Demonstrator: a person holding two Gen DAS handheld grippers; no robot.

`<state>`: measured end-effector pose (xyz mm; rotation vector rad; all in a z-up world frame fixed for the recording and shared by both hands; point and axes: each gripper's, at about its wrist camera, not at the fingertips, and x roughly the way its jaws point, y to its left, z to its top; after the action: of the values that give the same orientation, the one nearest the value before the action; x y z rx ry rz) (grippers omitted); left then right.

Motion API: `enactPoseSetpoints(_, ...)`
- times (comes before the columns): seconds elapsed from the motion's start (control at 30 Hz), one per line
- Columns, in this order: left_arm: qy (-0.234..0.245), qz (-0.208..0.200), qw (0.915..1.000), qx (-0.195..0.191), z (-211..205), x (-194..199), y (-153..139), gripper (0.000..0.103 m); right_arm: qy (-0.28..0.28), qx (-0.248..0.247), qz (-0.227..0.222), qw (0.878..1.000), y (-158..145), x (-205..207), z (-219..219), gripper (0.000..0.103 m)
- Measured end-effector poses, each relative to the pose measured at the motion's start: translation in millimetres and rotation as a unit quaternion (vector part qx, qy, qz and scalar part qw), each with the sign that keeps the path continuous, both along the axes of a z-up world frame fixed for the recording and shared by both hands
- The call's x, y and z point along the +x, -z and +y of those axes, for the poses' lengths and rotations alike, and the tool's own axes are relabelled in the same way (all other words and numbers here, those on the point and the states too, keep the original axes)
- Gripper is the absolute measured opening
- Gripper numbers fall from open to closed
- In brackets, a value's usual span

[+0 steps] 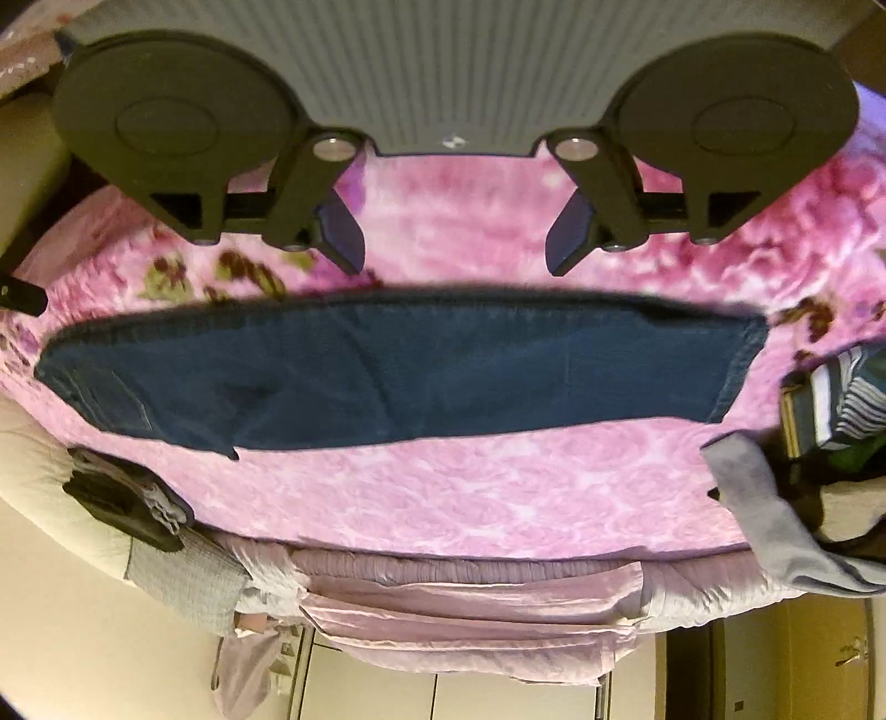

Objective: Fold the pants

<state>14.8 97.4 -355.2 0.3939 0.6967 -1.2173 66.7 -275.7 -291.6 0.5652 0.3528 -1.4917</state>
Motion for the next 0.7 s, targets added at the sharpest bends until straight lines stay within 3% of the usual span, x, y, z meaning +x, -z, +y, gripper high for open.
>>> enactPoseSetpoints(0.23, -0.004, -0.009, 0.9997, 0.022, 26, -10, 2, 0.069, 0.002, -0.010, 0.015, 1.000, -10, 8, 27, 0.077)
enactPoseSetpoints(0.7, 0.016, -0.039, 0.9991, 0.005, 17, -27, -19, 0.069, 0.036, -0.016, 0.011, 0.999, -20, -12, 43, 0.077)
